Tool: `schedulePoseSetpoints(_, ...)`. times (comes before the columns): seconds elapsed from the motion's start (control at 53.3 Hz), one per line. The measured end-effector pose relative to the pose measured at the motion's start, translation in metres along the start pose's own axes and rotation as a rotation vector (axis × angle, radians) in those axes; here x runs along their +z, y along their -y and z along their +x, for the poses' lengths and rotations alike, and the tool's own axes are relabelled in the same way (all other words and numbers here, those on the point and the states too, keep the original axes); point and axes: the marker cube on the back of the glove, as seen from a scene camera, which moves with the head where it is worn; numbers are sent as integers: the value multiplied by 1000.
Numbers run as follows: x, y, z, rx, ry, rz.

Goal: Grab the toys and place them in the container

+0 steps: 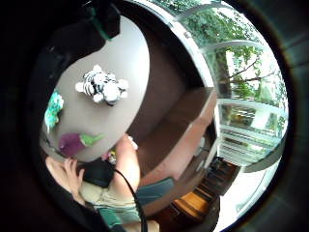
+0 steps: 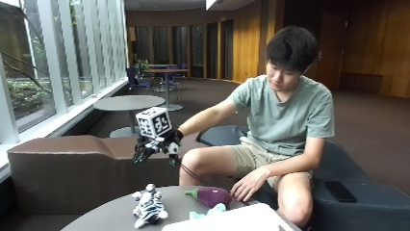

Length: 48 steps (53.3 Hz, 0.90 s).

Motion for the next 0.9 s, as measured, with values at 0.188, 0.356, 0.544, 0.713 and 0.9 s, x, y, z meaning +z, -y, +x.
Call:
schedulePoseSetpoints(0.188,97,49,25,-18,-13,-142)
schedulePoseSetpoints(0.356,156,75,32,-43,-60,-158)
schedulePoseSetpoints(0.544,191,85,45,-27,-166,-136)
schedulePoseSetpoints(0.713,189,93,36,-22,-143,-71)
schedulePoseSetpoints(0.9,186,81,26,15,106,-239)
